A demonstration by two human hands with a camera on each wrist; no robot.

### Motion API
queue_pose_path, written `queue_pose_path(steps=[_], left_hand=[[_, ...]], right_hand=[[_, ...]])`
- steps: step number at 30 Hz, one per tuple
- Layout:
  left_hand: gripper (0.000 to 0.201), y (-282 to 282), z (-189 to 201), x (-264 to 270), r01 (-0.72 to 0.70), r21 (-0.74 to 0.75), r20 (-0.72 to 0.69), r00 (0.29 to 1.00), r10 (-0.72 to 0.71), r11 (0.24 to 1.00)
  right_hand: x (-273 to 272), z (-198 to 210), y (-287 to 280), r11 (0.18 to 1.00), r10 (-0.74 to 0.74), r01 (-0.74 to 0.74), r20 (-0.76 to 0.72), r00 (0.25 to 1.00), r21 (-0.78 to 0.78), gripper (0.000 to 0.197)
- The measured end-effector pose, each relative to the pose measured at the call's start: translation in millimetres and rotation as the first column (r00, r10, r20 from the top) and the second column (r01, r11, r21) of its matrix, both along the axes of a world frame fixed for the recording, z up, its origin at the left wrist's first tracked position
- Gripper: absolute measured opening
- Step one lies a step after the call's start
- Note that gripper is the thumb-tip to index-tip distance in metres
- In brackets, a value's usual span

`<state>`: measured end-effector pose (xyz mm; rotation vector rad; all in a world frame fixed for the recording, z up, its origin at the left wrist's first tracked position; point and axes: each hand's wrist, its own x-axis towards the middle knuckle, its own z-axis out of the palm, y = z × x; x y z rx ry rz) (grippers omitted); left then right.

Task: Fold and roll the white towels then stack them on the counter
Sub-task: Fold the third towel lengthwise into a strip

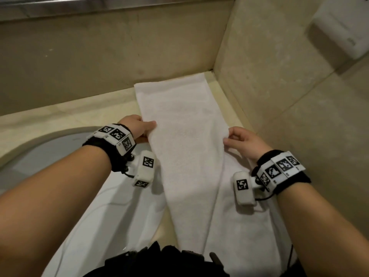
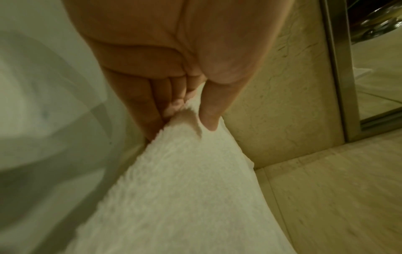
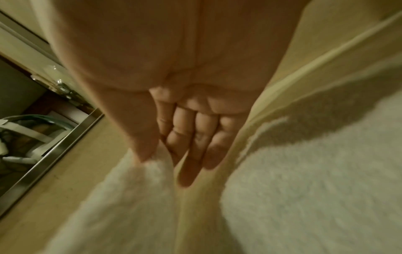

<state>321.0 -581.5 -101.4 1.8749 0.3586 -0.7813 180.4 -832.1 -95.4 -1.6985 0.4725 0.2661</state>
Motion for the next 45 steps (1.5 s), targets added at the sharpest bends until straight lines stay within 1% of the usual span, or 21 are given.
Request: queue_pose_path(steps=[2,4,5,7,9,11,13,14,16,20,23,26,29,30,32,34,36,37,39,41,45], left_hand=[[0.017,-1.4,-0.4,-4.3,-0.011,-0.007,0.002,1.000,0.011,1.000],[0.024,-2.2,-0.8,-5.4,-0.037,-0.018,0.001,0.999,0.037,0.999],[0.025,-3.1,-0.3,-5.5,-0.054,-0.031,-0.003,0.999,0.054,0.998],[0.023,-4.7,3.3,-7.3,-0.077,-0.057,-0.027,0.997,0.076,0.995],[0.021,-4.9,6.1,-9.5,-0.082,-0.069,-0.038,0.996,0.079,0.994],[0.022,-4.9,6.4,-14.2,-0.057,-0.074,-0.045,0.998,0.053,0.996],[0.021,-6.3,5.0,-22.5,-0.006,-0.086,-0.073,0.997,0.000,0.996],[0.020,-7.8,4.2,-28.3,0.022,-0.094,-0.092,0.995,-0.031,0.995],[0.016,-10.8,3.9,-40.9,0.071,-0.111,-0.117,0.990,-0.084,0.991],[0.011,-12.6,5.5,-70.0,0.096,-0.169,-0.155,0.980,-0.123,0.981],[0.004,-11.8,3.8,-89.7,0.089,-0.217,-0.139,0.983,-0.121,0.972],[0.014,-9.7,-3.6,-110.2,0.079,-0.249,-0.134,0.984,-0.116,0.965],[0.019,-9.3,-7.2,-131.1,0.086,-0.265,-0.137,0.983,-0.126,0.960],[0.017,-9.3,-6.8,-136.6,0.082,-0.266,-0.141,0.982,-0.123,0.960],[0.006,-8.0,-5.4,-148.8,0.061,-0.272,-0.160,0.981,-0.107,0.960],[0.006,-7.6,-4.6,-161.0,0.061,-0.273,-0.182,0.977,-0.114,0.960],[0.005,-9.1,-3.9,-175.2,0.095,-0.268,-0.207,0.966,-0.154,0.959],[0.005,-10.0,-4.7,-182.2,0.113,-0.261,-0.206,0.964,-0.169,0.959],[0.006,-8.5,-6.2,-194.1,0.125,-0.242,-0.183,0.968,-0.172,0.962],[0.011,-2.3,-6.5,-197.8,0.108,-0.231,-0.154,0.977,-0.146,0.967],[0.011,22.9,-4.0,-196.9,0.050,-0.173,-0.112,0.991,-0.070,0.984]], right_hand=[[-0.2,-1.2,-1.2,0.986,-0.167,0.167,-0.020,0.986,-0.010,0.018],[1.0,-5.1,-10.4,0.867,-0.272,0.220,-0.055,0.961,-0.448,0.009],[0.8,-5.8,-13.6,0.752,-0.277,0.138,-0.118,0.954,-0.645,0.008],[-2.1,-9.5,-13.7,0.641,-0.230,-0.051,-0.255,0.939,-0.766,0.017],[-4.4,-16.0,-12.0,0.663,-0.187,-0.076,-0.264,0.946,-0.744,0.023],[-10.2,-17.0,-10.7,0.772,-0.227,0.091,-0.139,0.964,-0.629,0.024],[-21.9,-13.2,-8.1,0.892,-0.384,0.352,-0.062,0.921,-0.285,0.027],[-30.3,-11.4,-7.5,0.889,-0.455,0.447,-0.081,0.887,-0.103,0.032],[-44.9,-9.4,-5.8,0.920,-0.392,0.392,-0.082,0.916,-0.010,0.035],[-56.9,-1.6,2.3,0.975,-0.078,0.070,-0.034,0.996,-0.210,0.030],[-63.8,2.0,6.1,0.992,-0.127,0.128,0.011,0.992,-0.024,0.023],[-68.3,1.2,10.4,0.976,-0.192,0.188,0.029,0.981,0.109,0.022],[-67.7,2.3,10.8,0.969,-0.207,0.209,0.029,0.978,-0.131,0.017],[-66.9,2.3,7.5,0.920,-0.243,0.233,0.006,0.970,-0.316,0.012],[-70.5,1.0,0.3,0.730,-0.331,0.192,-0.094,0.939,-0.656,0.011],[-80.1,-1.8,-2.4,0.647,-0.331,0.082,-0.183,0.926,-0.758,0.027],[-89.3,-4.0,-0.9,0.739,-0.353,0.202,-0.114,0.928,-0.643,0.030],[-96.4,-4.9,2.7,0.819,-0.403,0.335,-0.051,0.914,-0.466,0.027],[-114.6,-2.1,13.2,0.843,-0.538,0.537,-0.008,0.843,-0.033,0.037],[-128.6,-4.5,18.9,0.895,-0.436,0.434,-0.001,0.900,0.103,0.045],[-140.2,-9.2,30.9,0.991,-0.130,0.127,0.093,0.987,0.040,0.035]])
